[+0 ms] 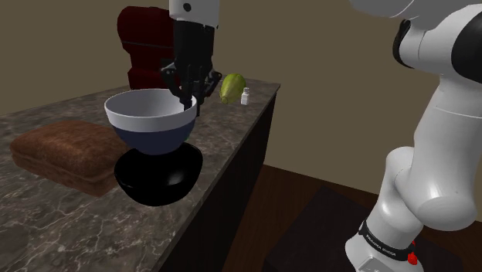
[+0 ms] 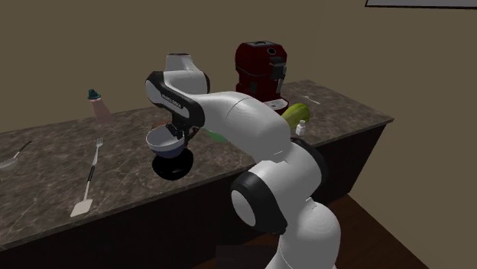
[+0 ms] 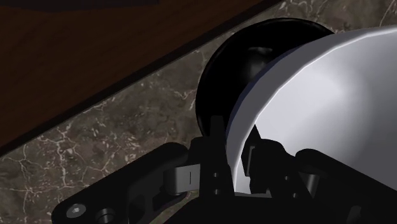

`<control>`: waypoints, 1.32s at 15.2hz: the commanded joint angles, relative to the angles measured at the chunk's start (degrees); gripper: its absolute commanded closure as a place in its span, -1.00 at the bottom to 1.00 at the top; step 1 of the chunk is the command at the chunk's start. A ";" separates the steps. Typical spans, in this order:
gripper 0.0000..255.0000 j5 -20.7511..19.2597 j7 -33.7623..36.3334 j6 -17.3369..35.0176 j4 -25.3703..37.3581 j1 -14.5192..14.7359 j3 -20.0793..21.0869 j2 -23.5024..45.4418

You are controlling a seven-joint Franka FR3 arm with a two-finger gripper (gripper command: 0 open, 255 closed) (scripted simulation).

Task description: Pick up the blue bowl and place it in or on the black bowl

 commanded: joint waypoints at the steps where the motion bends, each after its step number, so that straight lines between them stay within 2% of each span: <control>1: 1.00 0.14 -0.24 1.98 -2.41 -0.04 -0.02 -0.49; 7: 1.00 0.41 -0.83 6.55 -7.86 -0.11 -0.07 -1.37; 14: 1.00 0.41 -0.83 6.55 -7.86 -0.11 -0.07 -1.37; 15: -1.00 0.41 -0.83 6.55 -7.87 -0.11 -0.07 -1.37; 20: -1.00 0.42 -0.83 6.56 -7.88 -0.11 -0.07 -1.38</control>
